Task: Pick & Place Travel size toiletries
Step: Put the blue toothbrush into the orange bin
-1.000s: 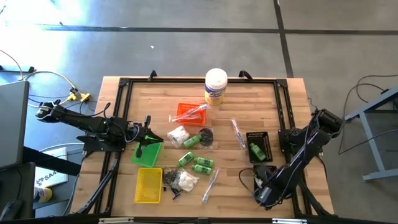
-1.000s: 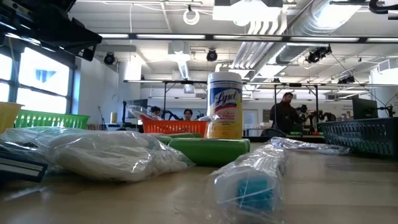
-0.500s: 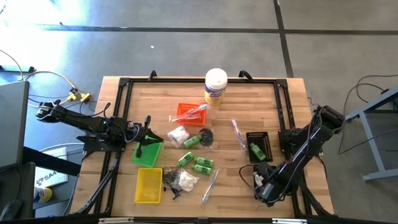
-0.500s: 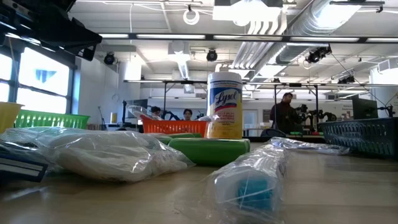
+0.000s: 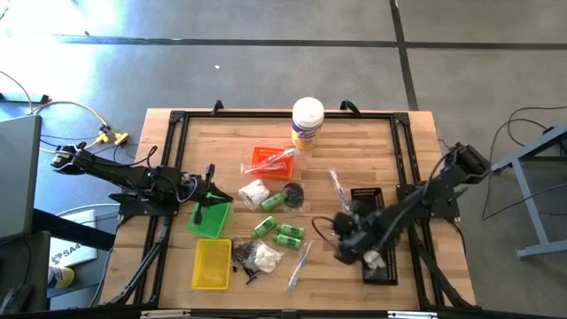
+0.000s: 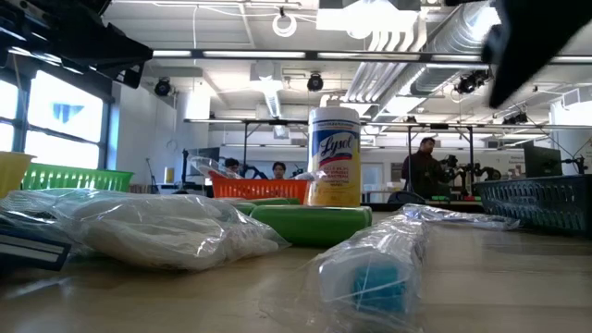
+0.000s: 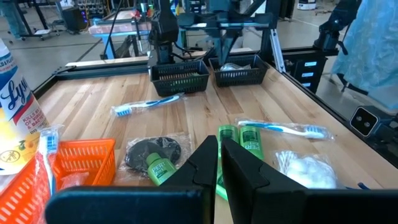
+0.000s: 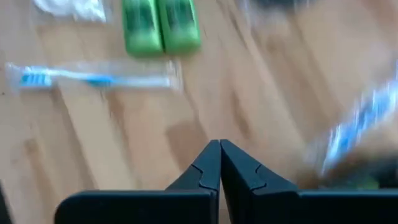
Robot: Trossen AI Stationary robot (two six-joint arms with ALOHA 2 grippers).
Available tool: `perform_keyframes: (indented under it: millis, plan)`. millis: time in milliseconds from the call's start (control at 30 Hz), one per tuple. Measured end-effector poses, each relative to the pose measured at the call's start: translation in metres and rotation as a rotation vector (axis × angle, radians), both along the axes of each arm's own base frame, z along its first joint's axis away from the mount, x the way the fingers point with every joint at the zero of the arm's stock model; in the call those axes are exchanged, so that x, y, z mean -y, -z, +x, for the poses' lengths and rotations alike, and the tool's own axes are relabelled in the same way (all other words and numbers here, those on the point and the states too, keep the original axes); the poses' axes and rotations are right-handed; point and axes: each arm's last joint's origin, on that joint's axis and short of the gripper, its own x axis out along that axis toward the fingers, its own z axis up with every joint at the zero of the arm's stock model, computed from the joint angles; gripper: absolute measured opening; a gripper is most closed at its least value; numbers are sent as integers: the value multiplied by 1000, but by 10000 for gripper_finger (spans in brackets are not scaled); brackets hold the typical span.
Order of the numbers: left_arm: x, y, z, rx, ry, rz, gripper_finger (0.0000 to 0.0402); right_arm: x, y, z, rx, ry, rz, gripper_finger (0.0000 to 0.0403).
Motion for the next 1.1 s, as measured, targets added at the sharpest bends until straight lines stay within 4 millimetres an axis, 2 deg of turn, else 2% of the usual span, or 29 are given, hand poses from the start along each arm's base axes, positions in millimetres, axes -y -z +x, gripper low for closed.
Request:
perform_keyframes:
  millis: [267,433,700,867,1100]
  plan:
    - [0,0,0,-1,-1,-4,19,53,-11,49,153,-293,-66,2]
    - [0,0,0,-1,-1,-4,19,82,-19,68,272,-412,-66,2]
    - [0,0,0,-1,-1,-4,19,118,-24,78,331,-413,-134,2]
    - [0,0,0,-1,-2,-4,19,131,-27,82,372,-385,-157,2]
    - [-2,0,0,0,-58,3,19,147,-31,86,408,-458,-278,2]
